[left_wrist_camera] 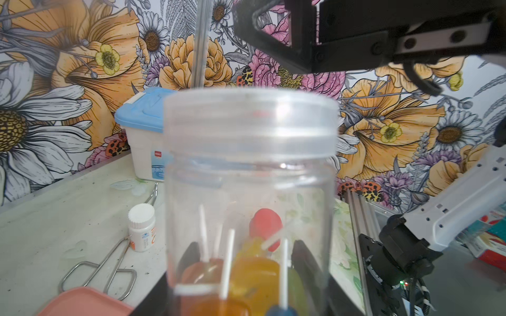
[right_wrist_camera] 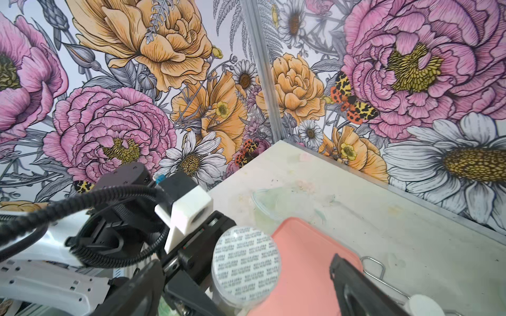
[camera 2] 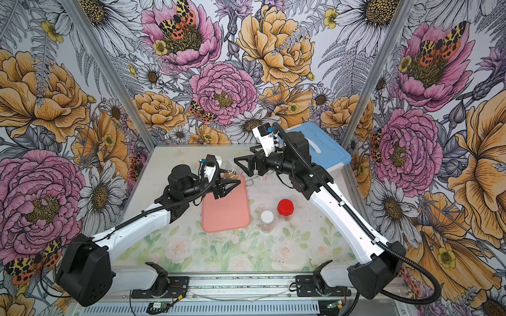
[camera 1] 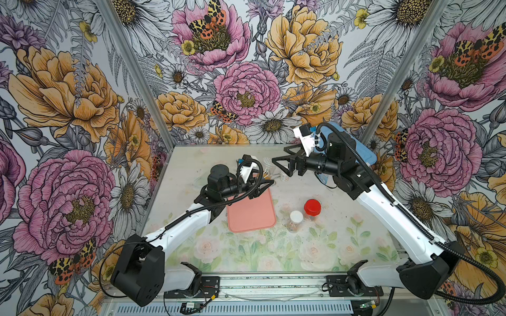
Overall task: Pour the candies out of the jar
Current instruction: Unscrew the lid from the jar.
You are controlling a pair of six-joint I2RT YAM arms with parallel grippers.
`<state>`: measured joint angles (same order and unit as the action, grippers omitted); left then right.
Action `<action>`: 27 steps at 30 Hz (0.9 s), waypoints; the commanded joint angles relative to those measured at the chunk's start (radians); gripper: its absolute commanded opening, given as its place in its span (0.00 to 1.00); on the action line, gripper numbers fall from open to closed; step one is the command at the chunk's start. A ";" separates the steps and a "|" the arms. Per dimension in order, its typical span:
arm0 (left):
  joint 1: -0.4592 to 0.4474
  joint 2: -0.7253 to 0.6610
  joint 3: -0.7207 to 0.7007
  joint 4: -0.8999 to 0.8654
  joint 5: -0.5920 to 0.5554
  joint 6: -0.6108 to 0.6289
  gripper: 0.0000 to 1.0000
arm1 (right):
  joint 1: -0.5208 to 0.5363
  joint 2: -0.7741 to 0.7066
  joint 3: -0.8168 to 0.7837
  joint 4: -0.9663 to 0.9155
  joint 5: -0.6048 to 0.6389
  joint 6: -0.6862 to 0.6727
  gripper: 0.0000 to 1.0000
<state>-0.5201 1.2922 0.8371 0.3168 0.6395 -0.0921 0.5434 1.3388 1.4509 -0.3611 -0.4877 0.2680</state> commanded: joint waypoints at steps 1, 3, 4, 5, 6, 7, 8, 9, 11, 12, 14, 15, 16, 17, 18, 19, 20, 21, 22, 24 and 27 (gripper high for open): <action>-0.051 -0.046 0.018 -0.044 -0.209 0.115 0.00 | 0.045 -0.004 0.016 0.006 0.220 0.079 0.97; -0.070 -0.052 0.014 -0.048 -0.257 0.132 0.00 | 0.060 0.008 0.013 0.006 0.264 0.114 0.95; -0.079 -0.056 0.011 -0.048 -0.280 0.141 0.00 | 0.068 0.013 0.010 0.007 0.284 0.128 0.94; -0.084 -0.059 0.008 -0.046 -0.295 0.149 0.00 | 0.075 0.016 0.006 0.005 0.308 0.138 0.93; -0.089 -0.064 0.005 -0.045 -0.312 0.155 0.00 | 0.080 0.016 0.000 0.006 0.329 0.143 0.93; -0.093 -0.069 0.000 -0.046 -0.323 0.161 0.00 | 0.085 0.016 -0.009 0.008 0.352 0.151 0.92; -0.093 -0.074 -0.003 -0.046 -0.329 0.162 0.00 | 0.088 0.017 -0.015 0.008 0.369 0.157 0.91; -0.094 -0.077 -0.006 -0.045 -0.334 0.161 0.00 | 0.091 0.018 -0.021 0.008 0.374 0.165 0.90; -0.095 -0.082 -0.013 -0.039 -0.343 0.164 0.00 | 0.099 0.026 -0.026 0.010 0.355 0.178 0.88; -0.097 -0.085 -0.015 -0.038 -0.347 0.164 0.00 | 0.105 0.030 -0.027 0.010 0.343 0.178 0.88; -0.096 -0.084 -0.016 -0.037 -0.348 0.165 0.00 | 0.118 0.039 -0.027 0.011 0.336 0.177 0.87; -0.097 -0.084 -0.016 -0.037 -0.349 0.165 0.00 | 0.123 0.042 -0.027 0.012 0.334 0.178 0.87; -0.098 -0.083 -0.016 -0.037 -0.349 0.166 0.00 | 0.126 0.044 -0.027 0.016 0.329 0.179 0.87; -0.098 -0.082 -0.018 -0.036 -0.348 0.167 0.00 | 0.132 0.044 -0.027 0.021 0.322 0.178 0.87; -0.099 -0.081 -0.018 -0.037 -0.347 0.167 0.00 | 0.137 0.046 -0.028 0.026 0.318 0.176 0.87; -0.100 -0.082 -0.018 -0.037 -0.348 0.167 0.00 | 0.142 0.048 -0.026 0.029 0.317 0.174 0.87; -0.100 -0.081 -0.018 -0.038 -0.347 0.166 0.00 | 0.146 0.049 -0.027 0.030 0.321 0.172 0.87; -0.099 -0.080 -0.017 -0.037 -0.347 0.165 0.00 | 0.148 0.051 -0.027 0.030 0.326 0.172 0.86; -0.102 -0.080 -0.016 -0.037 -0.346 0.166 0.00 | 0.150 0.054 -0.029 0.031 0.329 0.172 0.85; -0.102 -0.081 -0.015 -0.037 -0.345 0.166 0.00 | 0.151 0.059 -0.028 0.031 0.330 0.172 0.84; -0.102 -0.083 -0.015 -0.037 -0.344 0.162 0.00 | 0.154 0.066 -0.030 0.030 0.328 0.174 0.79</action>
<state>-0.6132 1.2316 0.8261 0.2569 0.3126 0.0566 0.6891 1.3895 1.4296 -0.3546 -0.1715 0.4320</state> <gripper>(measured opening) 0.560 0.796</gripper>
